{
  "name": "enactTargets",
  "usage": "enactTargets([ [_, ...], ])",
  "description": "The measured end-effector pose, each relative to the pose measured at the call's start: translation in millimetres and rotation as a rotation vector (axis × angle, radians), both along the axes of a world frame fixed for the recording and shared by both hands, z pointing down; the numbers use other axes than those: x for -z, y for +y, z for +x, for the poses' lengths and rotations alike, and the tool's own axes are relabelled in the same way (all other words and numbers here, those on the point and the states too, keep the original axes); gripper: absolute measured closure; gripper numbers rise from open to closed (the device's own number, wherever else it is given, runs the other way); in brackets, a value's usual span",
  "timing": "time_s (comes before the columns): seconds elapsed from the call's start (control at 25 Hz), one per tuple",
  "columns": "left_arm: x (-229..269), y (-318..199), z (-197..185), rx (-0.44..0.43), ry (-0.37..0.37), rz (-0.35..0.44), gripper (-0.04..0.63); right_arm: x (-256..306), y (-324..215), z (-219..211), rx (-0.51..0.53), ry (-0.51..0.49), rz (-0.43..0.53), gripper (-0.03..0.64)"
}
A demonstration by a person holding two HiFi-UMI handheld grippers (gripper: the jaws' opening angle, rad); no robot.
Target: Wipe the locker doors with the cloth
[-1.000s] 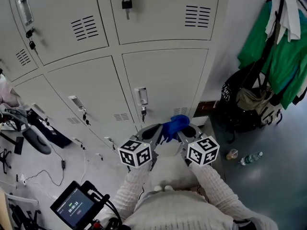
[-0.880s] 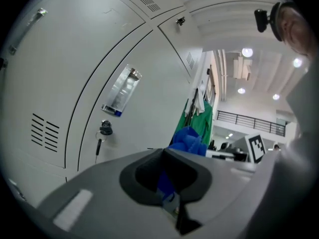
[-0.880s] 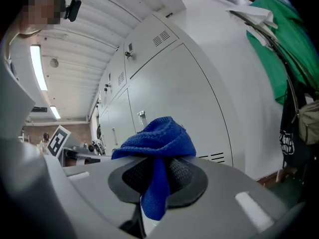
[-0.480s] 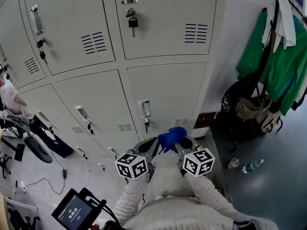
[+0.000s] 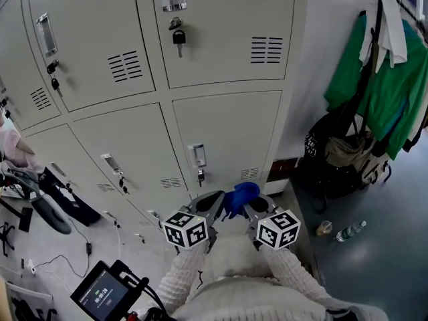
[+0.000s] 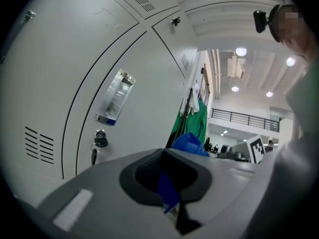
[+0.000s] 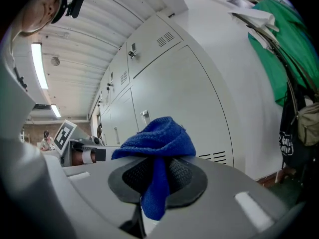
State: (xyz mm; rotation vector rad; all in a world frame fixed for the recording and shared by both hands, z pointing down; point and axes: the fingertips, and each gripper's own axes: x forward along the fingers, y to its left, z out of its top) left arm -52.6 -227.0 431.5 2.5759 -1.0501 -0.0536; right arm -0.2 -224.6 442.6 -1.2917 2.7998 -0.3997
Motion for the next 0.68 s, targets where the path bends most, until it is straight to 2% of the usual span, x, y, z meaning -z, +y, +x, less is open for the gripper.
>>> enactTargets([
  [0.44,-3.0,3.4,12.8,-0.007,0.027,-0.020,0.589,3.1,2.4,13.6,-0.010,0.008,0.000,0.563],
  [0.68,-9.1,7.1,14.9,-0.009,0.016,-0.034,0.589,-2.3,2.7,15.3,-0.019,0.026,-0.016,0.565],
])
